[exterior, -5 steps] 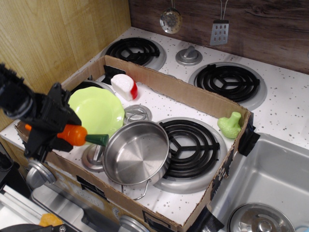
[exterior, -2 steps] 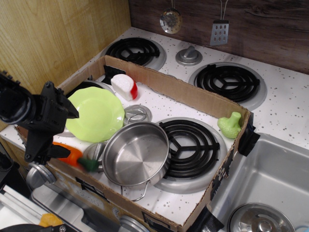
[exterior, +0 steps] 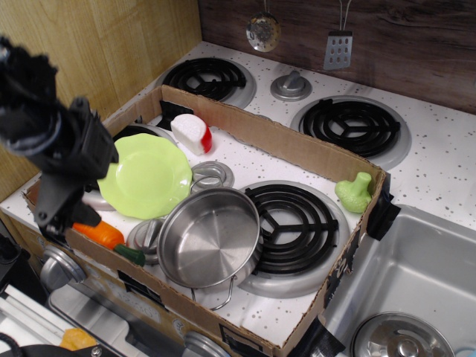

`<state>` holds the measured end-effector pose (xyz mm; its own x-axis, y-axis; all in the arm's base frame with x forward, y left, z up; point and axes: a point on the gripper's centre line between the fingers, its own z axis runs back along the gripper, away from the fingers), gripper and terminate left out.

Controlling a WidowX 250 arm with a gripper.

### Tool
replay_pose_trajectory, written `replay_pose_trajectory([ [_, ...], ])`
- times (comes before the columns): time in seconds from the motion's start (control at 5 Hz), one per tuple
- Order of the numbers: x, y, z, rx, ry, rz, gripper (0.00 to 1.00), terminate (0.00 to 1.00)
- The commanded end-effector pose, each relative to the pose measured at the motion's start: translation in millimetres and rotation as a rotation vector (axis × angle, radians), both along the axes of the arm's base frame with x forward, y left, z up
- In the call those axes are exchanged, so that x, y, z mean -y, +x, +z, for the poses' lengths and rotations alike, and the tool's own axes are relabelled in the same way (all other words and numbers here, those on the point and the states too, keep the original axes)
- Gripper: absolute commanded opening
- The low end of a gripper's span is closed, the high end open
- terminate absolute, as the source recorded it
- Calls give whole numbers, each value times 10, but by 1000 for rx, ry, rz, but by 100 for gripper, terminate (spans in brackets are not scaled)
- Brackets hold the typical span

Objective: Take carrot off plate

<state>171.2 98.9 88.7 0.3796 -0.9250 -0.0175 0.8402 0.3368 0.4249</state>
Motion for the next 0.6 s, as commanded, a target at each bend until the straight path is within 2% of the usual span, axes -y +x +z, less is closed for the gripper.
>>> replay_pose_trajectory([
  [0.0, -21, 149, 151, 12, 13, -2, 100, 0],
  [0.2, -21, 149, 151, 12, 13, -2, 100, 0],
  [0.4, -21, 149, 151, 12, 13, -2, 100, 100],
])
